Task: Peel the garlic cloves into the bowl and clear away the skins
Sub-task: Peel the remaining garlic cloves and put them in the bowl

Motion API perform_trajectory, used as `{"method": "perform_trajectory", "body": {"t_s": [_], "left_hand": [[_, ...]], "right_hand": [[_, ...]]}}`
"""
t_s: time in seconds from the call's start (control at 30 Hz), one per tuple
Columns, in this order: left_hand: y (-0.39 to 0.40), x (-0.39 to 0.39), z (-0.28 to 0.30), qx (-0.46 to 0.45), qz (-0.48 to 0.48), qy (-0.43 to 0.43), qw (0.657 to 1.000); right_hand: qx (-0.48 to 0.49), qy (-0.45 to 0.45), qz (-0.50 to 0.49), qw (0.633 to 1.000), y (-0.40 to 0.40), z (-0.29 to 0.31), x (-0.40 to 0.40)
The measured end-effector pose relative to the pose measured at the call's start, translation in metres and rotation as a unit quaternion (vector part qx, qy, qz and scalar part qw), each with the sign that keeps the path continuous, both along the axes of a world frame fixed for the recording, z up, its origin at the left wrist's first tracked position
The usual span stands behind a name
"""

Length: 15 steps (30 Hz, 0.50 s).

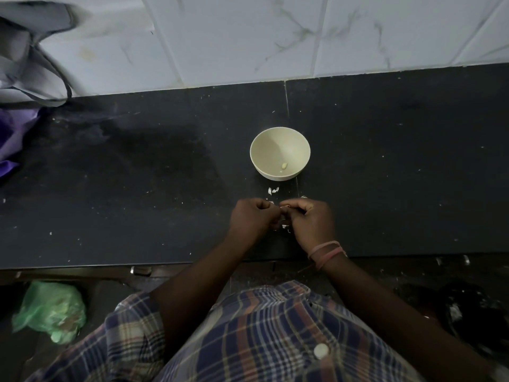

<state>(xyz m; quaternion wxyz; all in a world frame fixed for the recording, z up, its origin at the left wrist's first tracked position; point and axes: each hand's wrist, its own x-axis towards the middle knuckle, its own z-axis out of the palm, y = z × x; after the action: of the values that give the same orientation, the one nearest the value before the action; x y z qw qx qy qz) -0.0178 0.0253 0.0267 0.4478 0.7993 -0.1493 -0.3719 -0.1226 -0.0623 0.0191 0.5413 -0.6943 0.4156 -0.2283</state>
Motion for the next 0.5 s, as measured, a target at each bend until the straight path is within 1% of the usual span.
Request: {"method": "perform_trajectory", "body": {"t_s": [0.07,0.13,0.2,0.27,0.33,0.4,0.5], "left_hand": [[0.0,0.0,-0.001,-0.052,0.028,0.079,0.995],[0.0,-0.002,0.002,-0.087,0.04,0.147,0.984],[0.0,-0.002,0.005,-0.109,0.04,0.19,0.975],[0.0,-0.002,0.006,-0.122,0.038,0.218,0.968],[0.001,-0.003,0.008,-0.125,0.034,0.24,0.962],[0.002,-0.003,0.01,-0.129,0.038,0.257,0.957],[0.004,-0.003,0.01,-0.135,0.054,0.28,0.949]], "right_hand": [[0.05,-0.024,-0.006,0.998,-0.003,0.001,0.0],[0.136,-0.054,-0.007,0.989,-0.004,0.0,-0.001],[0.243,-0.107,-0.013,0.964,-0.003,0.0,-0.001],[0.31,-0.149,-0.014,0.939,0.0,-0.001,-0.002],[0.328,-0.169,-0.003,0.929,0.001,0.0,-0.002],[0.325,-0.181,0.007,0.928,0.002,0.001,-0.003],[0.337,-0.182,0.003,0.924,0.002,0.004,-0.002]]}}
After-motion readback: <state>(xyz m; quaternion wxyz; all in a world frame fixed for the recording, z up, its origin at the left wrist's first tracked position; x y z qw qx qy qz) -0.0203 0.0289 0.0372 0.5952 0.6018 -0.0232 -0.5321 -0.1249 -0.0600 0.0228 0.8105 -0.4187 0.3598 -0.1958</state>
